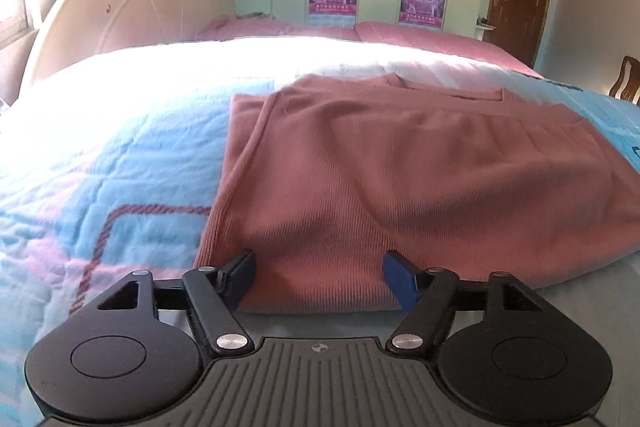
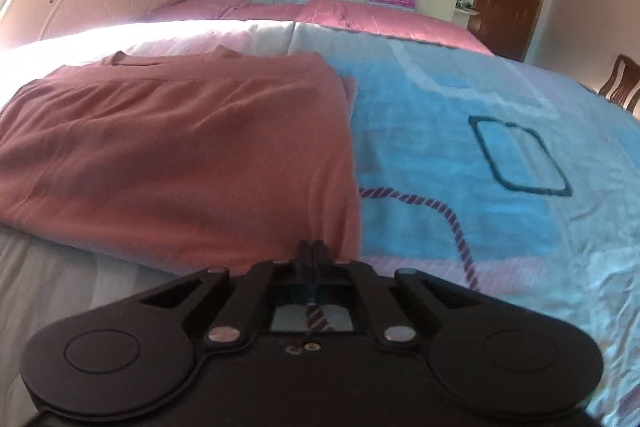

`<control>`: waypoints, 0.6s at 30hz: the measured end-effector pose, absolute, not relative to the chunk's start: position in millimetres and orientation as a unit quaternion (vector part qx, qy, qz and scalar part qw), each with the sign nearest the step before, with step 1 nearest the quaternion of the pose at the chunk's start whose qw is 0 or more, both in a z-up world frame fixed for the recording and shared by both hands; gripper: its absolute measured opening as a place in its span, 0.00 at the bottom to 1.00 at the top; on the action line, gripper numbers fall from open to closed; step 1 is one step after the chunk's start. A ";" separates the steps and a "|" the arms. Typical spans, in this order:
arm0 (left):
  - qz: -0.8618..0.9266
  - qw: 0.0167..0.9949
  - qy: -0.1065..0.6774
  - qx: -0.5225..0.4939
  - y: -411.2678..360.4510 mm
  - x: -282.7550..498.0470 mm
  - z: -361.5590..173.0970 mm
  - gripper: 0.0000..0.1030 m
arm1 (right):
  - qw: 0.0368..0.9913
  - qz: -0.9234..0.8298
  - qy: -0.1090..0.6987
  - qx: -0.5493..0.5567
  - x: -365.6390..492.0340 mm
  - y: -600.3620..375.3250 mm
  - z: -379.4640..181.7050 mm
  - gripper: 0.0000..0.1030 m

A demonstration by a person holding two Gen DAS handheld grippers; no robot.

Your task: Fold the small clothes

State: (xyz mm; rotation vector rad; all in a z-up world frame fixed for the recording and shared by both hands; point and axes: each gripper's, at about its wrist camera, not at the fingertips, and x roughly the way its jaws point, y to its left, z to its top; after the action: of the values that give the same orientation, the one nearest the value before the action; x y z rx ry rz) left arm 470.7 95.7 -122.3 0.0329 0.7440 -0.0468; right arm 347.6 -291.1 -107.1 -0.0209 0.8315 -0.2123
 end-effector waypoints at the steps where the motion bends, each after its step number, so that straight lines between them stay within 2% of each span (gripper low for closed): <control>1: -0.021 0.930 0.367 0.020 97.0 473.6 -126.4 0.68 | 0.914 -0.103 0.393 -0.010 343.9 -289.9 -101.5 0.05; 6: -0.013 0.928 0.369 0.045 94.5 453.4 -120.1 0.68 | 0.904 -0.115 0.411 -0.007 334.8 -295.8 -110.5 0.01; 8: -0.009 0.925 0.378 0.043 96.7 448.2 -125.0 0.69 | 0.914 -0.120 0.388 -0.001 332.4 -293.2 -99.6 0.08; 10: -0.007 0.926 0.375 0.042 96.2 444.8 -126.6 0.69 | 0.920 -0.112 0.376 0.009 332.9 -290.3 -99.8 0.07; 12: -0.004 0.926 0.375 0.043 93.9 443.3 -123.4 0.69 | 0.903 -0.106 0.415 -0.007 339.1 -289.5 -117.6 0.07; 18: -0.005 0.927 0.372 0.039 95.8 434.1 -122.7 0.69 | 0.918 -0.105 0.383 -0.005 339.4 -284.8 -102.4 0.10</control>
State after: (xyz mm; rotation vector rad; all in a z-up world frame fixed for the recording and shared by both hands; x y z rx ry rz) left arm 434.1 95.8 -122.7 0.0792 0.7623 -0.0103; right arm 339.4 -284.8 -102.4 -0.0107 0.7875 -0.2154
